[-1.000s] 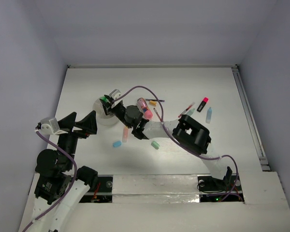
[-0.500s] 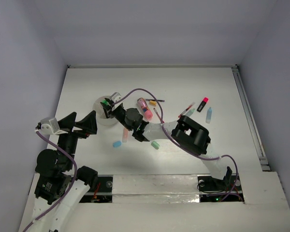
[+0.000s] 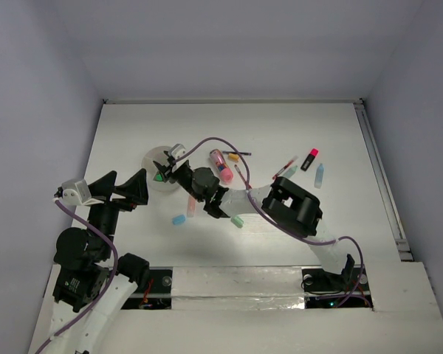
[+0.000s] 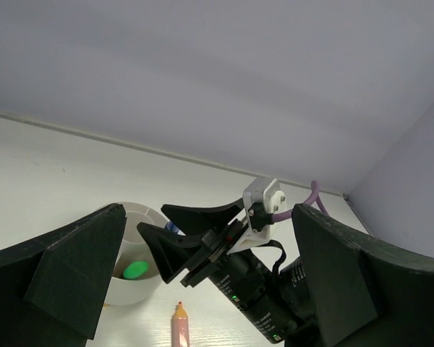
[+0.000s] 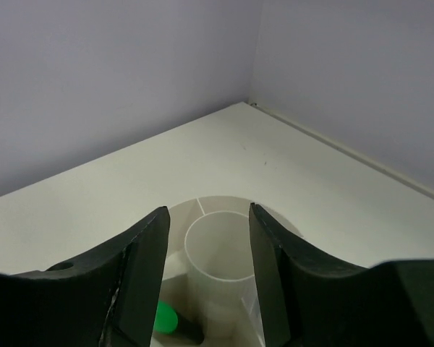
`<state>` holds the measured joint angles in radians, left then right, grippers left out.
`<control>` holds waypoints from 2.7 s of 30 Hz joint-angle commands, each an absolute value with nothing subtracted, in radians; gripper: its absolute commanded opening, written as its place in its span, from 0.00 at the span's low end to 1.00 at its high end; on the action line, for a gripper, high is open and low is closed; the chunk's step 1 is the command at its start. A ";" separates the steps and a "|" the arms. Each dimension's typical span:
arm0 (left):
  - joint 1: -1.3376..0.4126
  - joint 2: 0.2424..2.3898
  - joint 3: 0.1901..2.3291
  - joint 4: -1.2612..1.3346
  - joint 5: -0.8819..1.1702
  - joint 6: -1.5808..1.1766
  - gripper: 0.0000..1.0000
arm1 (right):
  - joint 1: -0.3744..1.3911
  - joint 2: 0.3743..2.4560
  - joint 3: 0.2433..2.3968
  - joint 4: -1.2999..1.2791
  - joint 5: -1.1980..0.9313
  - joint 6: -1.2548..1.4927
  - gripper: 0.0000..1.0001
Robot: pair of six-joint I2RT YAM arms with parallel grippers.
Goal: Sort the stationery into containers
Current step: Place the pen in the storage box, then pick up the pen from the center of the board.
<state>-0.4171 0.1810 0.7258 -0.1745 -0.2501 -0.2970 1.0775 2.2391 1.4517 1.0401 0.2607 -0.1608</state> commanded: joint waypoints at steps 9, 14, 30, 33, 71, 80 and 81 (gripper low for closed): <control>-0.402 0.179 0.713 -0.117 -0.219 -0.298 0.99 | 1.068 1.939 1.401 0.771 0.304 -0.042 0.39; -0.393 0.170 0.713 -0.114 -0.189 -0.299 0.99 | 0.878 1.790 1.370 0.344 0.200 0.257 0.26; -0.383 0.233 0.721 -0.138 -0.084 -0.310 0.99 | 0.125 1.649 1.298 -0.323 0.158 0.434 0.79; -0.383 0.233 0.726 -0.146 -0.086 -0.314 0.99 | 0.077 1.718 1.348 -0.394 0.192 0.416 0.81; -0.440 0.163 0.723 -0.167 -0.118 -0.334 0.99 | -0.002 2.256 1.899 -0.847 0.213 0.313 0.51; -0.440 0.163 0.723 -0.166 -0.118 -0.336 0.99 | -0.002 2.263 1.891 -0.836 0.196 0.324 0.42; -0.440 0.163 0.723 -0.166 -0.117 -0.336 0.99 | -0.002 2.261 1.890 -0.835 0.196 0.324 0.42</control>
<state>-0.4332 0.1722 0.7124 -0.1925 -0.1177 -0.3279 0.0048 2.2539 1.8580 -0.8307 0.2050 0.3244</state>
